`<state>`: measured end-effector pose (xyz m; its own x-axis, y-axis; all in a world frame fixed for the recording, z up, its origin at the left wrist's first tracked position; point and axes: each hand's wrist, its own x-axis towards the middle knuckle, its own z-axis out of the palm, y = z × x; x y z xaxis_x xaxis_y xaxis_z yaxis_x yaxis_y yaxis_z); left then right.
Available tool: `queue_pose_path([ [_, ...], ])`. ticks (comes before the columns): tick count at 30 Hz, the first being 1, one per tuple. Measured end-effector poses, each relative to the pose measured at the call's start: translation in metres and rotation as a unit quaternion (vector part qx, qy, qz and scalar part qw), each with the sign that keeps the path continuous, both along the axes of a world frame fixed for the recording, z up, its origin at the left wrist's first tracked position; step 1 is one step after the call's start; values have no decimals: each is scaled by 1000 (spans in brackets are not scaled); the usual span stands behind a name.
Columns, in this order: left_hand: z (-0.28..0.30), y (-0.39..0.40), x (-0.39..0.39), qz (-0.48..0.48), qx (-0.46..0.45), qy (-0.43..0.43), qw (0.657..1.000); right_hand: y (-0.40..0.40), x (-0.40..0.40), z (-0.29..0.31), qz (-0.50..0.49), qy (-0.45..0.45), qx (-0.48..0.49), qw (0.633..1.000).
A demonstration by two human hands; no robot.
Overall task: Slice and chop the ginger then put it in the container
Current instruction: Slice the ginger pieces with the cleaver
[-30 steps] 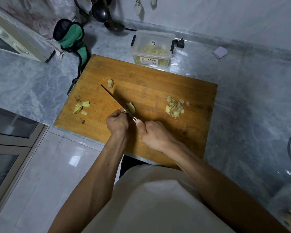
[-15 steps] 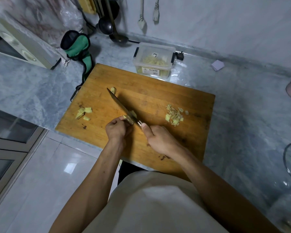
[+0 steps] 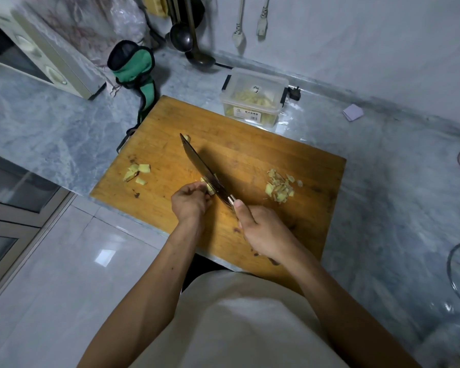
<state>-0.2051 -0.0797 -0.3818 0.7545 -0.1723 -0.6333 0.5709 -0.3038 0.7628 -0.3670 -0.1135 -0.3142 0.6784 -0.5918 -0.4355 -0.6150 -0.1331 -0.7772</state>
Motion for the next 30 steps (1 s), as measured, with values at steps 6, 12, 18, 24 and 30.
queue_pose_path([
  [6,-3,0,0,12,-3,13,1000,3,0,0,-6,9,5,1000],
  [12,-4,0,0,17,-6,15,1000,4,1,-2,-7,6,-7,1000],
  [18,-5,0,-3,21,-11,9,1000,4,1,-4,-9,9,-13,1000],
  [24,-9,0,-3,22,-12,2,1000,5,2,-3,-3,18,-27,999],
  [30,-14,-1,-4,1,-3,-22,1000,5,2,-4,11,29,-45,999],
])
